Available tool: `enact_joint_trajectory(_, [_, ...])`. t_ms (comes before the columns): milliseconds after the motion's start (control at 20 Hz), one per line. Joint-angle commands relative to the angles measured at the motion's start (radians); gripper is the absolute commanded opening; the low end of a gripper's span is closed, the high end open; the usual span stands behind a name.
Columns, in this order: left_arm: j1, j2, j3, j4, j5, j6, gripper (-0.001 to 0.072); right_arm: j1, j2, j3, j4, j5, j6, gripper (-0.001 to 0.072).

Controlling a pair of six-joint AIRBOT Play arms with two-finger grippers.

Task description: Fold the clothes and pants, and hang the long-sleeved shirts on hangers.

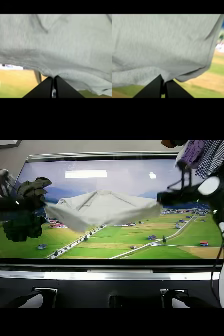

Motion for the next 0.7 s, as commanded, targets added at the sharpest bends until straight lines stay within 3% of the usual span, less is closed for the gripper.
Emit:
enact_joint_trajectory(0, [-0.022, 0.019, 0.345, 0.08, -0.043, -0.115, 0.0013, 0.043, 0.03, 0.36, -0.184, 0.016, 0.097, 0.0029])
enact_joint_trajectory(250, [-0.021, 0.169, 0.693, 0.3, -0.118, -0.234, 0.0013, 0.043, 0.235, 0.578, -0.207, 0.053, 0.106, 0.0029])
enact_joint_trajectory(450, [-0.021, 0.369, 0.715, 0.474, -0.118, -0.325, 0.0013, 0.043, 0.421, 0.578, -0.245, 0.081, 0.159, 0.0029])
enact_joint_trajectory(650, [-0.02, 0.449, 0.715, 0.561, -0.119, -0.359, 0.0013, 0.042, 0.48, 0.578, -0.27, 0.091, 0.223, 0.003])
